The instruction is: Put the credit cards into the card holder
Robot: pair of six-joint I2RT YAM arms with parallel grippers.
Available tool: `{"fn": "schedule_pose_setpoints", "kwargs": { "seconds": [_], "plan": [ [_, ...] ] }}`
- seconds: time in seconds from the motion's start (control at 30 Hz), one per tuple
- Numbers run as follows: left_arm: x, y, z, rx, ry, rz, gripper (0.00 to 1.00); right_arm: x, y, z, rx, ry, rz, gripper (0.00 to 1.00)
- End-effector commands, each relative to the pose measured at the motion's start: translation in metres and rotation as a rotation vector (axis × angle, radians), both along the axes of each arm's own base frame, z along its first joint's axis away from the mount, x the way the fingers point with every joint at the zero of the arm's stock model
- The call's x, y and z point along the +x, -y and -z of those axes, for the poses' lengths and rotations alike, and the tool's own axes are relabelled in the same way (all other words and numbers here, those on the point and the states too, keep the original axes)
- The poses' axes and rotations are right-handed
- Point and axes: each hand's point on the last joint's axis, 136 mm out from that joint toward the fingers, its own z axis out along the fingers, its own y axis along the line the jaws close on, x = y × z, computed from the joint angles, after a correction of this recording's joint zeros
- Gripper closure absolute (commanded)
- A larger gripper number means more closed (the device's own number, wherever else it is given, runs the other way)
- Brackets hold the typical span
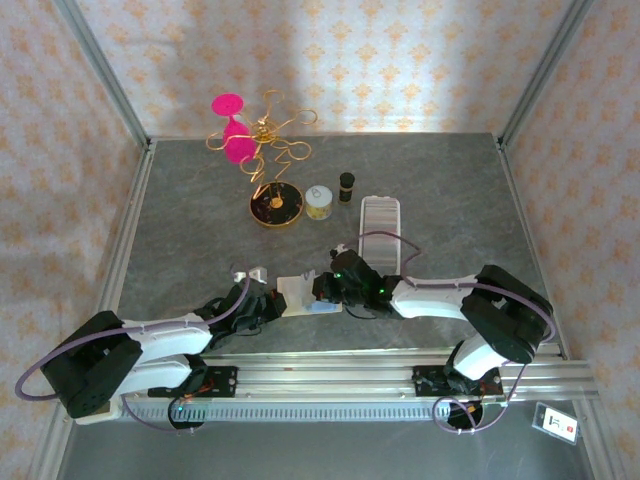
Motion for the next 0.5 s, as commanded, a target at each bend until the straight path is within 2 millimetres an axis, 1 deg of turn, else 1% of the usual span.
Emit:
{"fn": "schedule_pose_setpoints", "kwargs": {
  "seconds": [0.0,0.13,0.33,0.47],
  "plan": [
    [-0.0049,-0.0071,0.011,0.041,-0.018,0.003,1.0,0.0041,0.013,0.0044,-0.037,0.017,0.06,1.0],
    [-0.0054,-0.0064,0.0105,0.035,-0.018,0.003,1.0,0.0035,0.0158,0.0058,-0.045,0.016,0.065,1.0],
    [-0.0067,-0.0063,0.0112,0.032,-0.019,0.004,1.0,-0.0007,0.0076,0.0032,0.021,-0.009,0.053,1.0],
    [-0.0067,-0.0055,0.0115,0.033,-0.019,0.008,1.0,-0.0029,0.008,0.0033,0.025,-0.022,0.053,1.0]
  ]
}}
